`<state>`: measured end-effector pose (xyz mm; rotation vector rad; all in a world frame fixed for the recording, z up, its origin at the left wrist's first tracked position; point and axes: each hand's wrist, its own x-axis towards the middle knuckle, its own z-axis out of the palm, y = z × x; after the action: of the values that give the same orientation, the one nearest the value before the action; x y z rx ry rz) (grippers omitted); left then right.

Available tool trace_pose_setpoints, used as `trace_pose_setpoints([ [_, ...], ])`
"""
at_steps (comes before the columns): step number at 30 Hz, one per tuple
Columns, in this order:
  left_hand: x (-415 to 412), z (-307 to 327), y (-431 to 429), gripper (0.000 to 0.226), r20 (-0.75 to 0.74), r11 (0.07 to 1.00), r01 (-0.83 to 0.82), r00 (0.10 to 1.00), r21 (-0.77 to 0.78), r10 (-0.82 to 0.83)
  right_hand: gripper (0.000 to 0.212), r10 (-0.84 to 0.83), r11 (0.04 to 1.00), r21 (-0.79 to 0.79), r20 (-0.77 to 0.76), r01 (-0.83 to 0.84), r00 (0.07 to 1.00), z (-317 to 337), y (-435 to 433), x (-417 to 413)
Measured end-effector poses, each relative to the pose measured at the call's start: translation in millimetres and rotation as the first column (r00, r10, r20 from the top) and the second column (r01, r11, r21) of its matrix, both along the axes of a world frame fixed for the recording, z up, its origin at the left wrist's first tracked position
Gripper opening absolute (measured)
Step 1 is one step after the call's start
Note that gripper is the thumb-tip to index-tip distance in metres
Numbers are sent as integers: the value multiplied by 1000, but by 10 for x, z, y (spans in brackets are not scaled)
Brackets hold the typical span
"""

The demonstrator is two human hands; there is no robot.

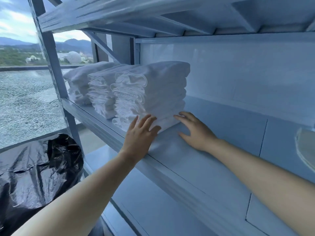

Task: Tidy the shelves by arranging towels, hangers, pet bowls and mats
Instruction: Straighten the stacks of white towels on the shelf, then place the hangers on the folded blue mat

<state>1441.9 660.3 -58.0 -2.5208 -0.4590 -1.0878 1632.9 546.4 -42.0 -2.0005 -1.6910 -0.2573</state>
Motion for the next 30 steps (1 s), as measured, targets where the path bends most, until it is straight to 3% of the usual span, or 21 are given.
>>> trace_pose_setpoints([
  [4,-16,55,-20,27,-47,986,160,986,49,-157,57,-107,994,-15,-38,106,994,-68,-269,-181],
  [8,-3,100,-131,25,5,940,327,945,-102,-328,53,-199,980,-6,-61,199,978,-113,-602,-334],
  [15,275,97,-639,27,32,825,476,871,-304,-491,40,-433,896,69,-92,439,897,-36,-1382,-618],
  [23,539,149,-1670,27,-1,637,690,678,-344,-735,33,-703,699,56,-133,713,699,32,-2578,-1071],
  [30,505,220,-2840,24,47,413,825,465,-386,-884,28,-833,522,155,-120,839,540,90,-3703,-1500],
])
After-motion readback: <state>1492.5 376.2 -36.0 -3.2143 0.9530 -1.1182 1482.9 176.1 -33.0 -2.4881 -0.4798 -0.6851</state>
